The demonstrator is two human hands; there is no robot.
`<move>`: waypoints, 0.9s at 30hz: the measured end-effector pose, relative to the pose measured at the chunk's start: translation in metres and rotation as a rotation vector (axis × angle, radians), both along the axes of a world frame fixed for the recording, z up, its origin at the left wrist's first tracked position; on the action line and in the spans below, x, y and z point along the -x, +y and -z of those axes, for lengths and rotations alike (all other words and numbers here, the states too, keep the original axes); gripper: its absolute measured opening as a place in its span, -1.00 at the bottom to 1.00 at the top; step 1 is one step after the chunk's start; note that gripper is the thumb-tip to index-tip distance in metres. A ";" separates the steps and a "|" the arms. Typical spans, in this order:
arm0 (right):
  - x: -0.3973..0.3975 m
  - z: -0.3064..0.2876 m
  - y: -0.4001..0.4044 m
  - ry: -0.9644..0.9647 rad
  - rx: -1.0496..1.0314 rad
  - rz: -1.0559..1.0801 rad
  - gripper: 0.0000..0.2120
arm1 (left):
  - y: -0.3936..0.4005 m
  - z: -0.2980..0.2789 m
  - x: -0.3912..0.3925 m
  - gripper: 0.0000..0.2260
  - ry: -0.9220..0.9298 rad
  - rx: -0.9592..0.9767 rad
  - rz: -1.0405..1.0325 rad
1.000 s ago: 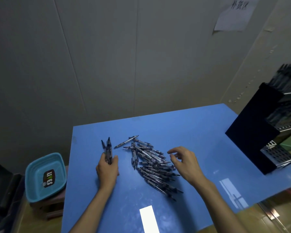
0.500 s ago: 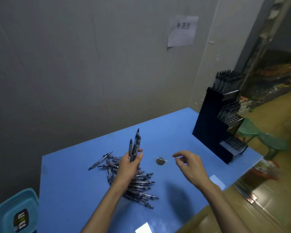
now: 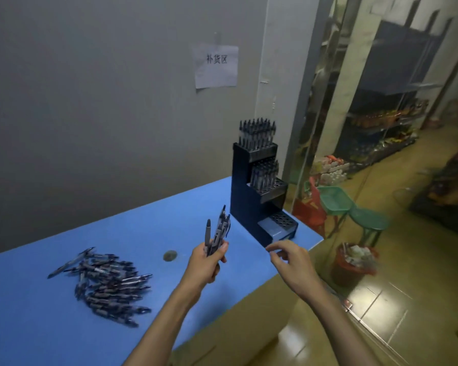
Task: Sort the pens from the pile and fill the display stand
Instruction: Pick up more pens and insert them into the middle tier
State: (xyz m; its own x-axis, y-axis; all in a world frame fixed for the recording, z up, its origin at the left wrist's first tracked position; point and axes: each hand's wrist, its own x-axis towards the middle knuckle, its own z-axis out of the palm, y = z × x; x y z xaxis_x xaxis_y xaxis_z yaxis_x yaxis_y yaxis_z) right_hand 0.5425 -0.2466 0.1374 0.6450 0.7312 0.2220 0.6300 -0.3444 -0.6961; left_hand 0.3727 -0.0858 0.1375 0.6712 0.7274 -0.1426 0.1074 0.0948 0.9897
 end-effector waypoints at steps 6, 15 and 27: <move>-0.059 -0.008 -0.060 0.003 -0.037 -0.029 -0.84 | -0.066 -0.017 -0.063 -0.80 -0.037 -0.029 0.000; -0.142 -0.019 -0.074 -0.016 -0.078 -0.065 -0.84 | -0.098 -0.022 -0.149 -0.76 0.005 -0.028 -0.016; -0.259 -0.030 -0.011 -0.114 -0.003 -0.203 -0.82 | -0.060 -0.009 -0.263 -0.82 -0.119 -0.009 -0.183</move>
